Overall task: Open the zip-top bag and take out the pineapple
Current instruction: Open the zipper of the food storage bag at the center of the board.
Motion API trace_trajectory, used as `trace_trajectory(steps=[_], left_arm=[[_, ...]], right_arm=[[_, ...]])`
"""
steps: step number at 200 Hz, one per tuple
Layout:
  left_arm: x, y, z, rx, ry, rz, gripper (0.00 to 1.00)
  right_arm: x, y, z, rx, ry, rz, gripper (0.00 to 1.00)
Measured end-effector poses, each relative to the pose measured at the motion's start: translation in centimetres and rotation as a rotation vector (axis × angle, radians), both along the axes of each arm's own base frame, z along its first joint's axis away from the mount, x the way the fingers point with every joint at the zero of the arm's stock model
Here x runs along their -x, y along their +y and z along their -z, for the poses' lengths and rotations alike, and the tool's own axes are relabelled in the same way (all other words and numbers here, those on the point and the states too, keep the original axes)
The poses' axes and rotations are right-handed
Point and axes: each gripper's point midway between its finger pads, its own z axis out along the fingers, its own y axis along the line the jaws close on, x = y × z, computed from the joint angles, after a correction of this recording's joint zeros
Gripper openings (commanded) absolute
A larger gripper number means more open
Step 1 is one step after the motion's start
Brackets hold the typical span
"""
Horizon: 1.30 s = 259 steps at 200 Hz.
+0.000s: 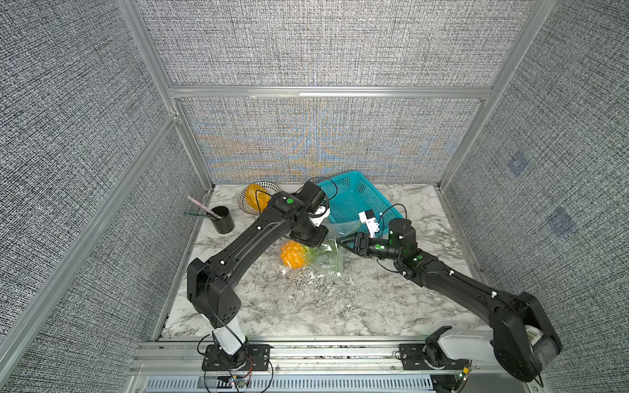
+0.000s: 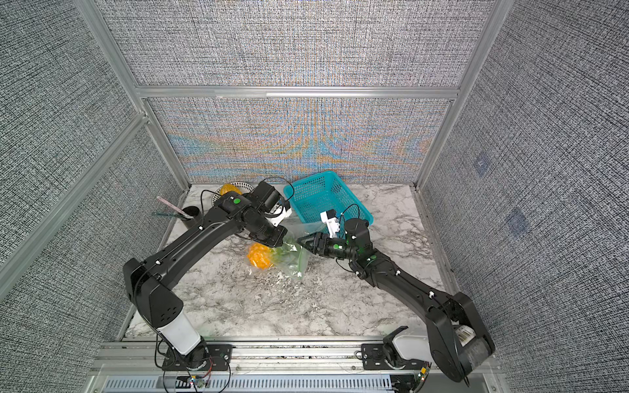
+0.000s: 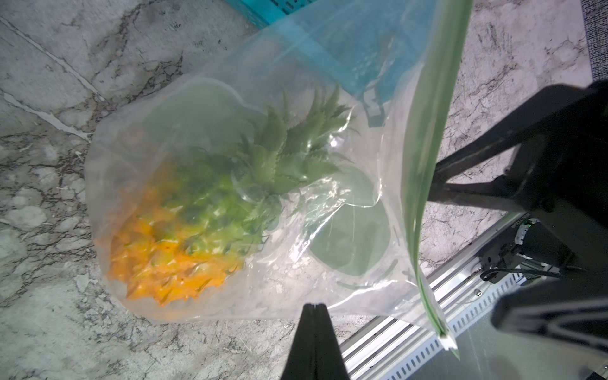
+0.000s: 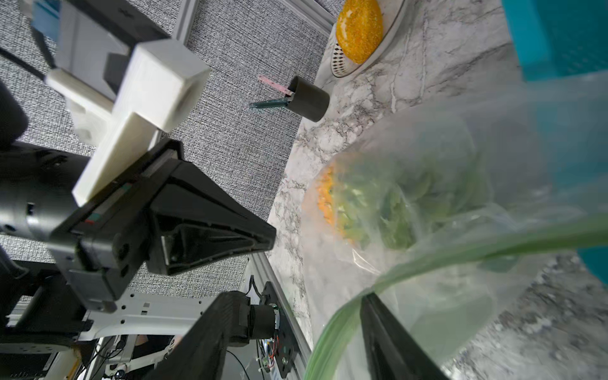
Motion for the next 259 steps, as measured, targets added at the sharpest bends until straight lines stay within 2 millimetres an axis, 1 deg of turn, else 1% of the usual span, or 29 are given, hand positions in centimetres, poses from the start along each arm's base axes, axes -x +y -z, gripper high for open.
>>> trace_trajectory(steps=[10,25,31,43,53,60,78,96,99,105,112,120,128,136,172,190,210,227,242,259], left_arm=[[0.0,0.0,0.0,-0.002,-0.002,-0.001,0.0],[0.0,0.0,0.0,-0.001,-0.002,-0.001,0.01],[-0.1,0.0,0.0,0.0,-0.002,0.0,0.05],[0.0,-0.1,0.0,0.005,0.0,0.002,0.17],[0.0,-0.2,-0.1,0.011,0.002,0.003,0.22],[0.1,-0.4,-0.1,0.019,0.006,0.005,0.26],[0.1,-0.6,-0.2,0.031,0.009,0.01,0.35],[0.1,-0.8,-0.3,0.043,0.011,0.014,0.37],[0.1,-0.8,-0.3,0.044,0.012,0.014,0.37],[0.2,-0.9,-0.3,0.047,0.012,0.015,0.37],[0.1,-0.9,-0.3,0.05,0.012,0.016,0.38],[0.1,-1.0,-0.3,0.052,0.012,0.017,0.38],[0.1,-1.0,-0.3,0.051,0.013,0.017,0.38],[0.1,-1.0,-0.3,0.053,0.015,0.017,0.38],[0.3,-1.2,-0.2,0.063,0.026,0.023,0.38],[0.5,-1.2,-0.1,0.064,0.033,0.025,0.38],[0.7,-1.2,-0.1,0.066,0.033,0.027,0.38],[0.7,-1.1,-0.2,0.068,0.031,0.027,0.38],[0.8,-1.1,-0.2,0.068,0.031,0.026,0.38],[0.9,-1.0,-0.3,0.069,0.031,0.024,0.38]], right_arm=[[0.2,-0.5,0.6,0.014,0.013,0.01,0.56],[0.3,-1.2,1.4,0.035,0.028,0.031,0.44],[0.3,-1.5,1.6,0.043,0.032,0.037,0.39],[0.4,-2.0,2.2,0.058,0.045,0.051,0.29],[0.5,-2.4,2.9,0.073,0.063,0.058,0.2],[0.6,-2.7,3.5,0.088,0.08,0.065,0.16],[1.3,-3.4,5.6,0.133,0.136,0.069,0.09],[2.3,-4.0,7.6,0.179,0.192,0.06,0.09],[2.5,-4.1,7.9,0.186,0.2,0.059,0.09],[2.7,-4.2,8.3,0.198,0.214,0.056,0.15],[2.9,-4.3,8.7,0.211,0.229,0.054,0.29],[3.2,-4.5,9.1,0.228,0.238,0.05,0.43],[3.3,-4.7,9.5,0.246,0.247,0.05,0.52],[3.4,-4.9,9.8,0.266,0.255,0.05,0.58],[3.9,-5.7,11.0,0.332,0.269,0.052,0.66],[3.7,-6.0,11.6,0.369,0.283,0.062,0.72],[3.5,-6.9,12.6,0.43,0.302,0.09,0.73],[3.7,-7.8,13.6,0.47,0.336,0.109,0.74],[3.9,-8.2,13.3,0.47,0.331,0.12,0.76],[4.1,-8.3,11.9,0.441,0.284,0.129,0.77]])
